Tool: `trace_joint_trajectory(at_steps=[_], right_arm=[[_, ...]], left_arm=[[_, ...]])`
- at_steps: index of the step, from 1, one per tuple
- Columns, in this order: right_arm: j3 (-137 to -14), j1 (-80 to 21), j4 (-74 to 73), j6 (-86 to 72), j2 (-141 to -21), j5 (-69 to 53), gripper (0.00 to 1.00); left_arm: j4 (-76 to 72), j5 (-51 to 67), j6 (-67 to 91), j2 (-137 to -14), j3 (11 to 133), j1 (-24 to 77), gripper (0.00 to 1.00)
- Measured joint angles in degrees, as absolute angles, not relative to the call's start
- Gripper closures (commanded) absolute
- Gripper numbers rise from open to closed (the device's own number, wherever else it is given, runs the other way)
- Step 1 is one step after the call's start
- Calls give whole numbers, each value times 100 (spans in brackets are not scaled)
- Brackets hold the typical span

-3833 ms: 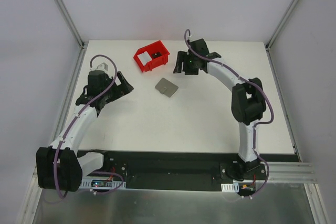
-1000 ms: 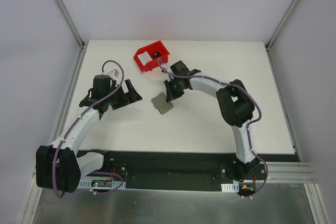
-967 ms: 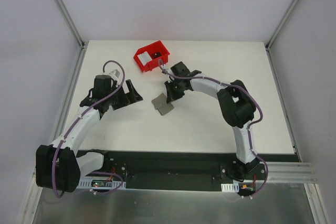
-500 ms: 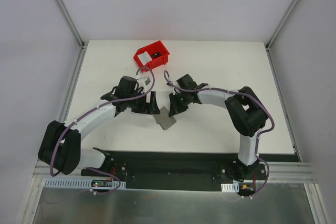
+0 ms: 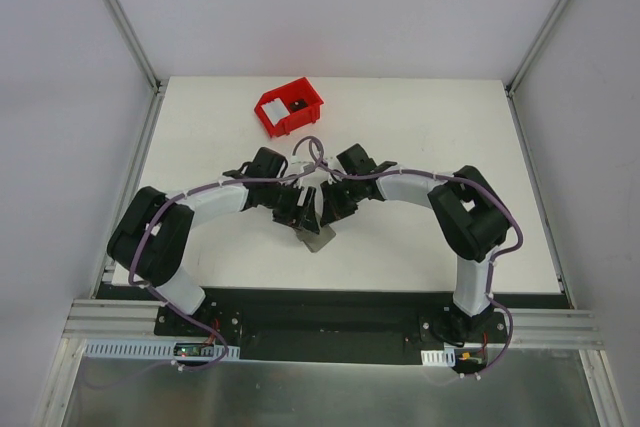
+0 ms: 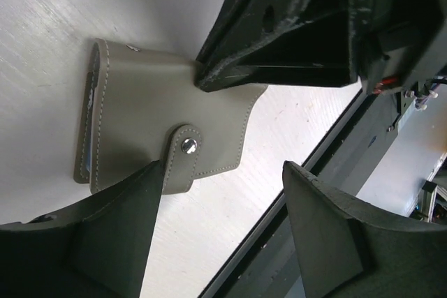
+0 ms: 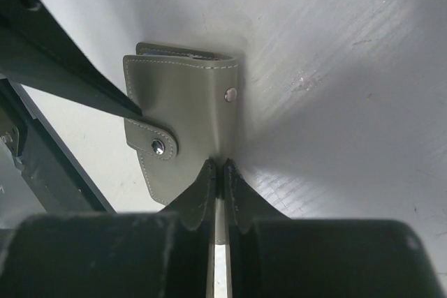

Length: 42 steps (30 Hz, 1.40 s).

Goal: Put the credit cards into the card holder
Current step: Move the card holder to the center of the board, then open the card holder at the center of the board.

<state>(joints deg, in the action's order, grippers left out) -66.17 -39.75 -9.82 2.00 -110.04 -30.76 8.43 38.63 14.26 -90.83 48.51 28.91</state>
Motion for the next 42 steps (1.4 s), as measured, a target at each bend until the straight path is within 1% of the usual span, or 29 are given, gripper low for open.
trace_joint_trajectory(at_steps=[6,11,15,22,25,30,32,33,36,37,38,40,42], right_arm=[[-6602,-3975,-963,202,-11004,-3079,99],[-6593,-3975,-947,202,-11006,-3076,99],[-6593,-3955,-982,193,-11008,-3065,99],[-6593,-3922,-1011,86,-11032,-3055,99],[-6593,-3913,-1044,-16,-11034,-3028,99],[-6593,-3913,-1066,-196,-11034,-2945,99],[-6593,-3913,-1068,-272,-11034,-2919,99],[-6593,-3913,-1070,-309,-11034,-2908,99],[-6593,-3913,-1072,-423,-11043,-2875,99],[-6593,-3913,-1072,-454,-11045,-2869,99],[-6593,-3913,-1072,-482,-11048,-2856,99],[-6593,-3913,-1072,-530,-11052,-2842,99],[-6593,-3909,-1072,-578,-11059,-2834,99]], left_arm=[[733,3835,1406,-9288,4862,2891,31],[646,3826,1398,-9430,4906,2886,46],[580,3861,1365,-9555,4936,2877,65],[412,3892,1258,-9636,4858,2880,88],[366,3900,1253,-9638,4805,2880,94],[331,3999,1256,-9644,4783,2880,95],[325,4040,1256,-9662,4783,2891,88],[320,4056,1253,-9666,4783,2895,83],[283,4158,1260,-9697,4783,2932,81],[279,4176,1267,-9708,4783,2950,83],[274,4200,1271,-9719,4783,2961,90],[266,4204,1282,-9730,4783,2965,99],[259,4202,1280,-9762,4783,2967,100]])
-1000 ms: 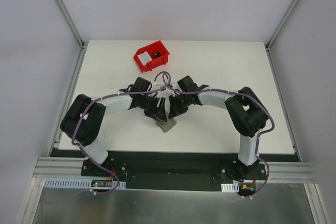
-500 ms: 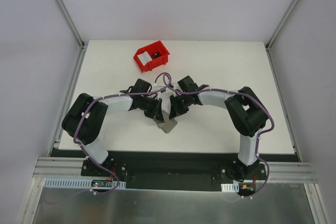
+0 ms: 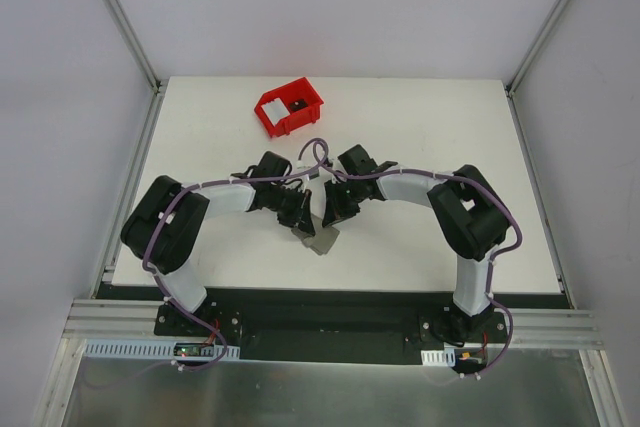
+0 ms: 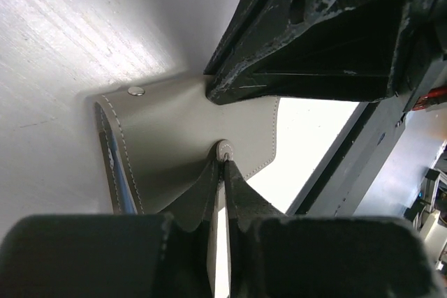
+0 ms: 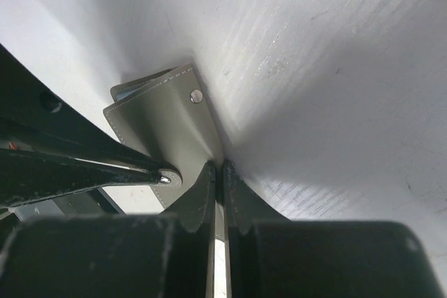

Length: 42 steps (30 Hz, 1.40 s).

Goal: Put the credit cards into the card holder
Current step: Open the card holder at the center of the board.

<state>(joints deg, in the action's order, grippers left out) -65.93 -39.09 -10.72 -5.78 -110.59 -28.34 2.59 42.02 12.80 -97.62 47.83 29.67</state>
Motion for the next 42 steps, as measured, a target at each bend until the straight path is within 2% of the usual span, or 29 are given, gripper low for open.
trace_joint_trajectory(at_steps=[10,20,23,25,27,30,31,33,35,37,42], right_arm=[[-6593,-3876,-1074,-770,-11083,-2825,100],[-6593,-3793,-956,-1000,-11124,-2832,100],[-6593,-3763,-864,-1002,-11128,-2829,97],[-6593,-3730,-812,-996,-11128,-2829,95],[-6584,-3688,-753,-987,-11131,-2829,94],[-6541,-3632,-644,-1007,-11128,-2840,94],[-6508,-3621,-598,-1035,-11126,-2856,94],[-6359,-3607,-419,-1151,-11061,-2856,93],[-6114,-3607,-152,-1323,-10936,-2827,92],[-5769,-3601,209,-1555,-10766,-2794,90],[-5253,-3586,810,-1717,-10523,-2849,88]], left_arm=[[143,4171,1378,-9749,4783,3251,100],[-137,4397,1616,-9216,4394,3881,100],[-237,4504,1671,-9094,4248,3907,100],[-283,4471,1702,-8958,4077,3907,91],[-314,4309,1745,-8742,3802,3935,86],[-311,3896,1883,-8403,3446,3990,88],[-314,3710,1962,-8272,3328,4014,85],[-314,3339,2067,-7994,3142,4016,68],[-338,2930,2226,-7701,3000,4016,63],[-368,2567,2401,-7437,2917,4014,49],[-421,1737,2808,-6720,2845,3957,35]])
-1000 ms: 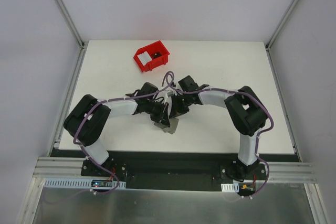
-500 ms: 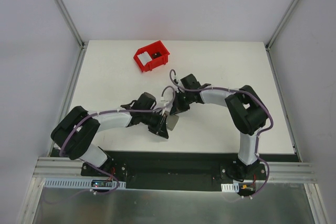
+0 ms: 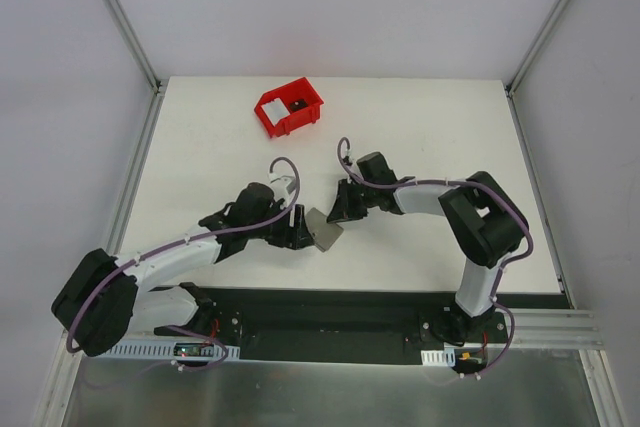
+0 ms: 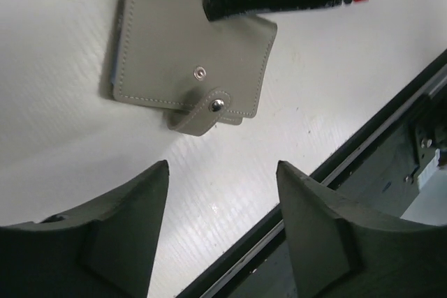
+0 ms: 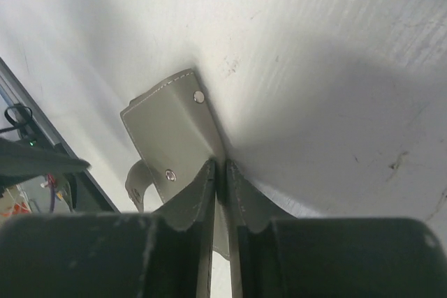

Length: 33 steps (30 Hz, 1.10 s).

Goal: Put the credit cards into the card holder
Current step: Open the card holder at the center of the board.

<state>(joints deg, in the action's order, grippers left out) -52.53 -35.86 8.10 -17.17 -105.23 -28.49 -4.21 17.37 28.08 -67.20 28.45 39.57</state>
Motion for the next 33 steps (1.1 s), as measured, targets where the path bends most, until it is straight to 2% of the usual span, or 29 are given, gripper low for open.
trace_joint_trajectory(at_steps=[6,11,14,21,28,33], right_arm=[[-5625,-3581,412,-729,-10694,-3267,78],[-6429,-3594,-460,336,-10958,-3522,56],[-6794,-3592,-904,801,-10956,-3507,46],[-6396,-3485,-1214,705,-10200,-2976,44],[-4403,-3586,-183,-1066,-9100,-2825,44],[-4086,-3868,554,-2062,-9168,-2860,44]], left_arm=[[-388,1579,3085,-6501,2867,3334,25],[-360,1594,3177,-6512,2869,2834,14],[-329,1625,3168,-6628,2954,2679,13],[-305,2003,2912,-7581,3822,2504,13],[-322,2567,2589,-8831,4910,2502,15],[-325,3048,2340,-9631,5492,2502,17]])
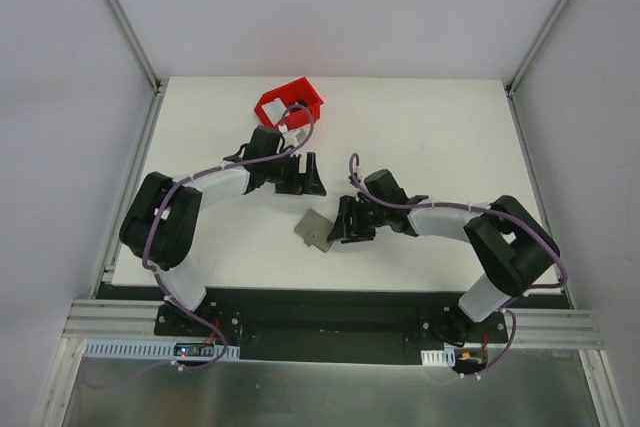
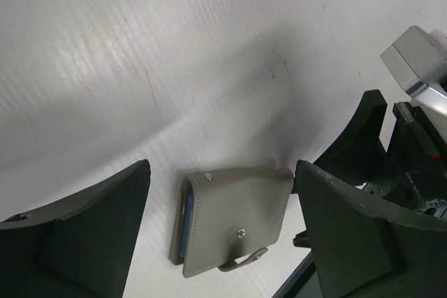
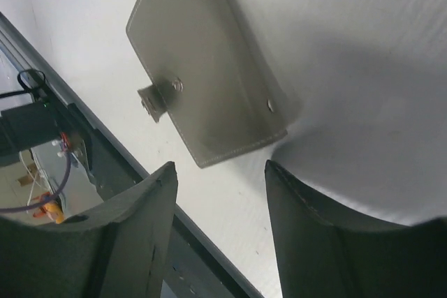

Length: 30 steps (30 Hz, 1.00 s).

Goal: Put the credit cards into the card holder
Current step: Open the card holder at the center of the board.

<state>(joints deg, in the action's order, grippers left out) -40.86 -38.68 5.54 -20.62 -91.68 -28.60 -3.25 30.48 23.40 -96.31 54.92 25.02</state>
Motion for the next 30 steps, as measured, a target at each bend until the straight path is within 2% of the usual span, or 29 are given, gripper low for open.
trace_joint_trajectory(at_steps=[3,5,10,18,22,26,30], right_arm=[[-4123,-3955,854,-2423,-9360,-2775,44],[-4270,-3957,965,-2571,-9531,-2738,44],[-4803,-3940,1074,-2663,-9985,-2563,44],[-5655,-3830,908,-2635,-10613,-2683,44],[-6060,-3706,943,-2657,-10897,-2733,44],[-6086,-3524,827,-2563,-10748,-2655,44],[-5745,-3406,425,-2425,-10090,-2383,45]], left_arm=[[-325,3260,2211,-9972,5699,2502,20],[-327,3402,2139,-10160,5782,2502,28],[-467,3468,2106,-10318,5555,2502,28],[-849,2615,2556,-9037,4147,2388,27],[-1039,2561,3017,-8401,3424,2458,27],[-1175,2563,3345,-8007,3002,2596,27],[-1166,2530,3533,-7852,2884,2630,27]])
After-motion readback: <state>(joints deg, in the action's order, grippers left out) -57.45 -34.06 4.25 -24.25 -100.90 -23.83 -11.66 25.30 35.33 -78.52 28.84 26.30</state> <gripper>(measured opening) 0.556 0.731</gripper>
